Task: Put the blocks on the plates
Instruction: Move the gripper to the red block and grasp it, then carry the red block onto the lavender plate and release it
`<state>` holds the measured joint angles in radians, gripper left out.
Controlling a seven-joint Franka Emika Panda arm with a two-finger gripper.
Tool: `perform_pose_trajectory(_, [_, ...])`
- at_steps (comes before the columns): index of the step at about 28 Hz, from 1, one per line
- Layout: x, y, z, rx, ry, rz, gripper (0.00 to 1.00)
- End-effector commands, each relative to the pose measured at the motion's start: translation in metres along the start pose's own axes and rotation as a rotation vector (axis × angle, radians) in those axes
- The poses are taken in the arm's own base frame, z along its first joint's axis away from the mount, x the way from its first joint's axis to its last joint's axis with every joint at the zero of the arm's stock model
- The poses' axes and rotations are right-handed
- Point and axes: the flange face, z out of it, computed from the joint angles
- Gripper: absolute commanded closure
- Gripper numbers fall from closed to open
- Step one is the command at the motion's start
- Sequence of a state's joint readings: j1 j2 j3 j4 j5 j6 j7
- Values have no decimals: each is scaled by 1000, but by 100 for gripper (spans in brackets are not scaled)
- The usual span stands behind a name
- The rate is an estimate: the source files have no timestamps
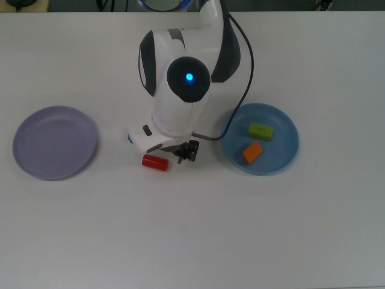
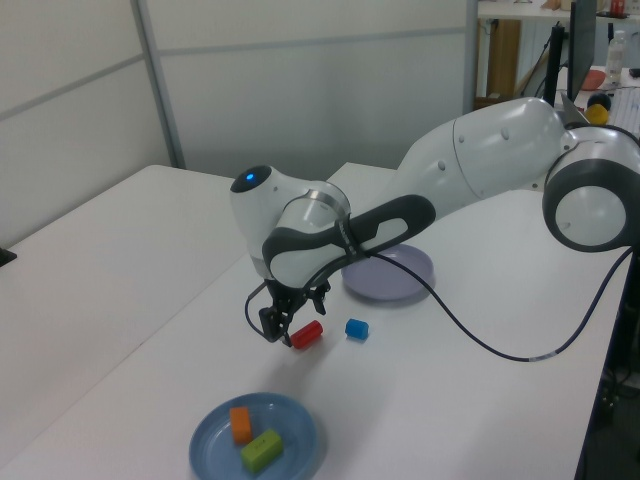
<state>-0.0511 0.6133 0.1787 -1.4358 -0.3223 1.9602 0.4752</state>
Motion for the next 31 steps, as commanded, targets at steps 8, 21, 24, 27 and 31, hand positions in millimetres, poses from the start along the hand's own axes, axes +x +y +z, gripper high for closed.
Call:
perform_pose_trajectory(8, [12, 4, 23, -29, 90, -2, 0])
perform_pose_trajectory(21, [7, 2, 32, -58, 77, -26, 15])
perform_pose_trajectory(24, [6, -1, 33, -58, 76, -30, 30])
perform_pose_trajectory(27, [6, -1, 32, -58, 78, -31, 51])
perform_pose_trajectory(31, [7, 0, 28, -54, 82, -20, 79])
